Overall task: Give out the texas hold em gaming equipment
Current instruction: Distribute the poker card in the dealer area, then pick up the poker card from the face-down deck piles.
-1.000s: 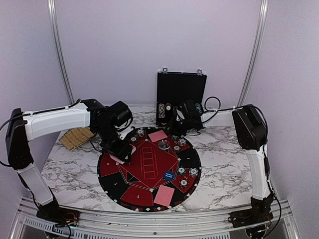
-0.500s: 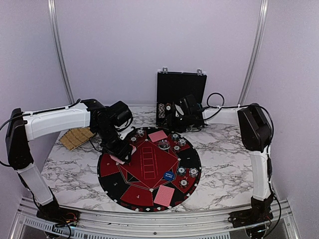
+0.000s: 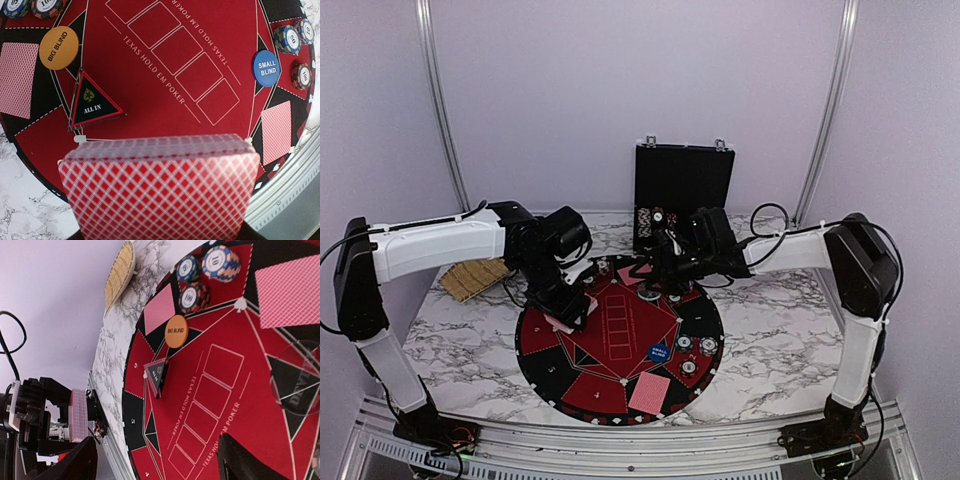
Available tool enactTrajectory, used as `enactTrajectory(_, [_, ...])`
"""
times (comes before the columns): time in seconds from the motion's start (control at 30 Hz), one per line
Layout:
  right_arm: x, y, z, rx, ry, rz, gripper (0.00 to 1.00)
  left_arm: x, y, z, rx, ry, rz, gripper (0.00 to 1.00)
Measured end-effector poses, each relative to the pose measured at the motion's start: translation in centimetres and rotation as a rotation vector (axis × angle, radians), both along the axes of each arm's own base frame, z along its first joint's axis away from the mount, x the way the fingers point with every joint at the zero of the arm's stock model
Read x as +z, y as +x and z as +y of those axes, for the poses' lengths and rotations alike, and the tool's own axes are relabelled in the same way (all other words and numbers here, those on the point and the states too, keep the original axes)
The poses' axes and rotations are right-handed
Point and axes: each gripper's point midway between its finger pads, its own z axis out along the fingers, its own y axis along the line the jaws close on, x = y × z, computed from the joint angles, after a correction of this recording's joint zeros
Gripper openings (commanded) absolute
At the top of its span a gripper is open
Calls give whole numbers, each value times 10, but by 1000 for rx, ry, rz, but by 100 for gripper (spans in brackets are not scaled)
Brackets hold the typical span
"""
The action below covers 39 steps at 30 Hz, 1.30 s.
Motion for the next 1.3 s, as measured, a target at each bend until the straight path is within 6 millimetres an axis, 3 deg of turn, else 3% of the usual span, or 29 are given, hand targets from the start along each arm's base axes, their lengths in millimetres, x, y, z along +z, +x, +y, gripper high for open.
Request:
enactTrajectory(0.47, [24,-51,43,150,139,58,80,3,0,-11,-20,-12,-11,41])
enactTrajectory(0.77, [24,-59,52,176,156,86,77,3,-1,-12,-21,-12,-10,41])
enactTrajectory(1.3, [25,-76,88,254,175,95,73,3,-1,-12,-22,-12,-11,41])
